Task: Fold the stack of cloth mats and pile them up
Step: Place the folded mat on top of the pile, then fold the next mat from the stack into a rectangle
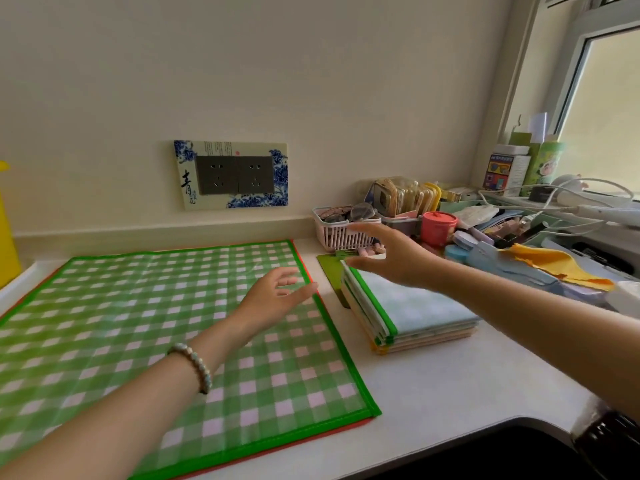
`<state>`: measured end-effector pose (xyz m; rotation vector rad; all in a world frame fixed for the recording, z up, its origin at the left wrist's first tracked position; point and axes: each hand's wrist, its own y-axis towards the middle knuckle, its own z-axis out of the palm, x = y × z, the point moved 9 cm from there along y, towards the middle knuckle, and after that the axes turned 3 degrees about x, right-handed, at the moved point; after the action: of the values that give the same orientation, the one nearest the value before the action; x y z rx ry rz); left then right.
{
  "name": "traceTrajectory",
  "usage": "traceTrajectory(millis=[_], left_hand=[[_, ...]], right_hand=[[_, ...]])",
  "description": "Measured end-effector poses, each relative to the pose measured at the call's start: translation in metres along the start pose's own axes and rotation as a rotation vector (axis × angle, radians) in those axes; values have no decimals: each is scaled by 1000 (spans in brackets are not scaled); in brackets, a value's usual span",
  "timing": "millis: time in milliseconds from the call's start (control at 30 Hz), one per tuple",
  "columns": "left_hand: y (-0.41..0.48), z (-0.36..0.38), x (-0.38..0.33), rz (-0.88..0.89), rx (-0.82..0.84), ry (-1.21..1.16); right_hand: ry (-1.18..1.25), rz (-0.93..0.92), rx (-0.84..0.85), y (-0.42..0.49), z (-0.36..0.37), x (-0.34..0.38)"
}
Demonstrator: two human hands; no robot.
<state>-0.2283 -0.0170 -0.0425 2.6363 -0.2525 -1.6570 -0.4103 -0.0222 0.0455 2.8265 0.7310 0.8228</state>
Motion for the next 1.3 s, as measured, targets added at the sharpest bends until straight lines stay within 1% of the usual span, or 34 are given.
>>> traceTrajectory(millis=[100, 233, 300, 400, 500, 667, 800, 867, 967, 1133, 1300], left_hand=[[-24, -30, 25, -4, -3, 190], [-64, -72, 62, -89, 7, 418], [-86, -92, 79, -135, 27, 490], [-120, -118, 98, -164, 57, 556], [-148, -133, 105, -156, 112, 577], [-186, -146, 104, -121, 224, 622], [-206, -146, 109, -137, 366, 706], [-209, -146, 109, -130, 376, 708], [-209, -148, 107, -134, 357, 635], [-207, -153, 95, -142, 372, 497], [-200, -158, 86, -144, 396, 478]], right_hand=[[13, -94, 80, -4, 49, 36], [43, -118, 261, -16, 117, 65], [64, -136, 318, -25, 145, 79], [106, -164, 389, -37, 181, 100], [144, -194, 452, -47, 205, 122], [134, -282, 505, -63, 220, 152], [106, -308, 541, -73, 224, 160], [128, -294, 548, -74, 224, 161], [195, -273, 571, -74, 223, 163], [177, -277, 619, -70, 223, 167], [192, -273, 675, -67, 221, 170]])
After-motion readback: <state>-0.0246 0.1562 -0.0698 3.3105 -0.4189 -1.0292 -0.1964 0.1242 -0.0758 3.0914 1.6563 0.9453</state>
